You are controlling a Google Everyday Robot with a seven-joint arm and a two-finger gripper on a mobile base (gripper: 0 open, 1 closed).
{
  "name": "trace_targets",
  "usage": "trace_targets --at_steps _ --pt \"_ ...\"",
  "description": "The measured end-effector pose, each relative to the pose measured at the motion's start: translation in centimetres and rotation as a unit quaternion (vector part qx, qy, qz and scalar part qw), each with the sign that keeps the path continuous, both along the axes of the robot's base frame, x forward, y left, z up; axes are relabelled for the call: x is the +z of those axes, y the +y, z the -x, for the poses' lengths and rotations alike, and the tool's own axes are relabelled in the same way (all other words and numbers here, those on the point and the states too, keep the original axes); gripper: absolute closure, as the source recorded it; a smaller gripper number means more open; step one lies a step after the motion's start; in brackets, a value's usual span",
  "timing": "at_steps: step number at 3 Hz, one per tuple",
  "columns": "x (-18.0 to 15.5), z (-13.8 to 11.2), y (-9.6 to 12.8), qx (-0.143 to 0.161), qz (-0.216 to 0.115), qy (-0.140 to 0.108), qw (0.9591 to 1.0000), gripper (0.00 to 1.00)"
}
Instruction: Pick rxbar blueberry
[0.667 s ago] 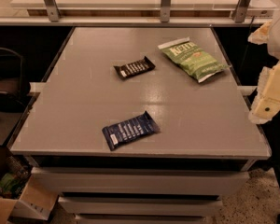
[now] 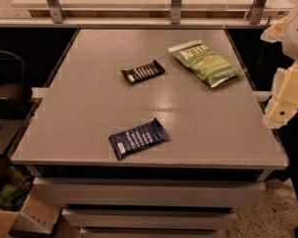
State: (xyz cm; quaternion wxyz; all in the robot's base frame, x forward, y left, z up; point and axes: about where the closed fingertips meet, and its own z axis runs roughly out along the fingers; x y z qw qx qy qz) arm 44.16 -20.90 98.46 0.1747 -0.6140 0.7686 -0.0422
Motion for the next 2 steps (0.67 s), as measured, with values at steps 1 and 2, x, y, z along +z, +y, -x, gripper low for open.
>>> trace_targets --at_steps 1,2 --pt "-0.5 -1.3 3.5 0.067 -0.003 -0.008 0.9977 0.00" --pt "-2.1 -2.1 7.6 0.137 -0.009 0.000 0.9906 0.00"
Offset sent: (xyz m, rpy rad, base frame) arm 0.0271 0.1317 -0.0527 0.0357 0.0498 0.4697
